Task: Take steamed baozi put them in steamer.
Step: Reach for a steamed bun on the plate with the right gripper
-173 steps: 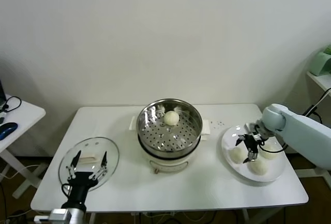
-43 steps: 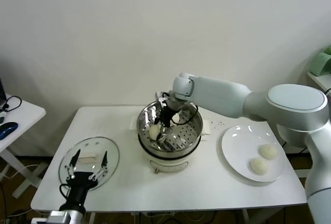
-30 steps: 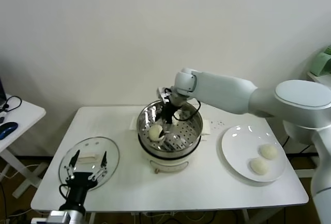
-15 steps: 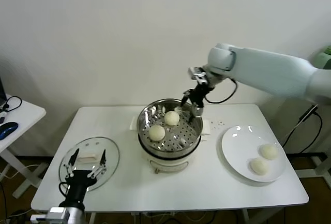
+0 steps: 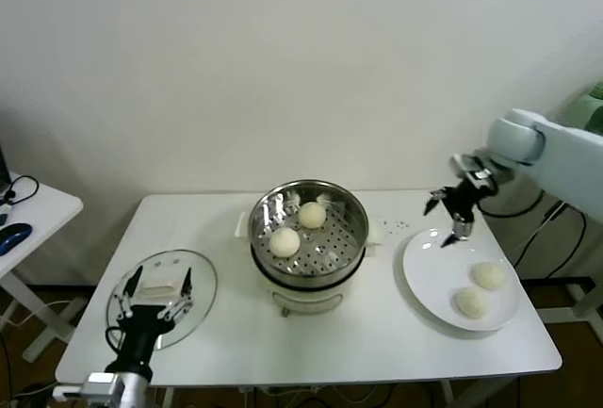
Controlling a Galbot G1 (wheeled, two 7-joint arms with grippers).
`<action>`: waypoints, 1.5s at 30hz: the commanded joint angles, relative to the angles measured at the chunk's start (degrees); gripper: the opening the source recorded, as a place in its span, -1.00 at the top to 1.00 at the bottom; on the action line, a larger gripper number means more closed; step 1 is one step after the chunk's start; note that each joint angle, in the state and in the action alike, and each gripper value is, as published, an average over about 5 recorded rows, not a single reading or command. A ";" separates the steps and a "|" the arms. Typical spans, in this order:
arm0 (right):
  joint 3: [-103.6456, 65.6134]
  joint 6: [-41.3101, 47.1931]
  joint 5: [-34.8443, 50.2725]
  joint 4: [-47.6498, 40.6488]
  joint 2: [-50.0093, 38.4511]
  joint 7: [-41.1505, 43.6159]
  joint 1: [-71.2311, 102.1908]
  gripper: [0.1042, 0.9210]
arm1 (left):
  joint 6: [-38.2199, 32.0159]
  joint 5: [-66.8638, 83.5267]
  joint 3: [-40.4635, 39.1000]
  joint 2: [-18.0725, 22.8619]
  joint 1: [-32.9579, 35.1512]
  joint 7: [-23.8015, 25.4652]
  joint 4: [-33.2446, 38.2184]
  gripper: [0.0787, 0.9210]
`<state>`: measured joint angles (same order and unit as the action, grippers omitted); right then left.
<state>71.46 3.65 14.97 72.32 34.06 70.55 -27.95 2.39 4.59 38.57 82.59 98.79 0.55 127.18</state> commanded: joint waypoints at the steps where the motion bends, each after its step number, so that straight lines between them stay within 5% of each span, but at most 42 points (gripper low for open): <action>1: -16.48 -2.80 -14.85 0.92 -9.81 0.96 23.05 -0.76 | 0.29 -0.79 -0.52 -0.02 -0.45 0.23 -0.08 -0.77; 45: -20.91 -4.46 -22.91 -4.70 -1.94 -4.96 30.59 -0.76 | -0.84 -1.62 0.11 1.07 0.30 -0.46 -1.62 -0.77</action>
<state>50.99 -0.65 -6.88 67.92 31.77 65.89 2.05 1.54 2.99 38.63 83.66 99.12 0.15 125.57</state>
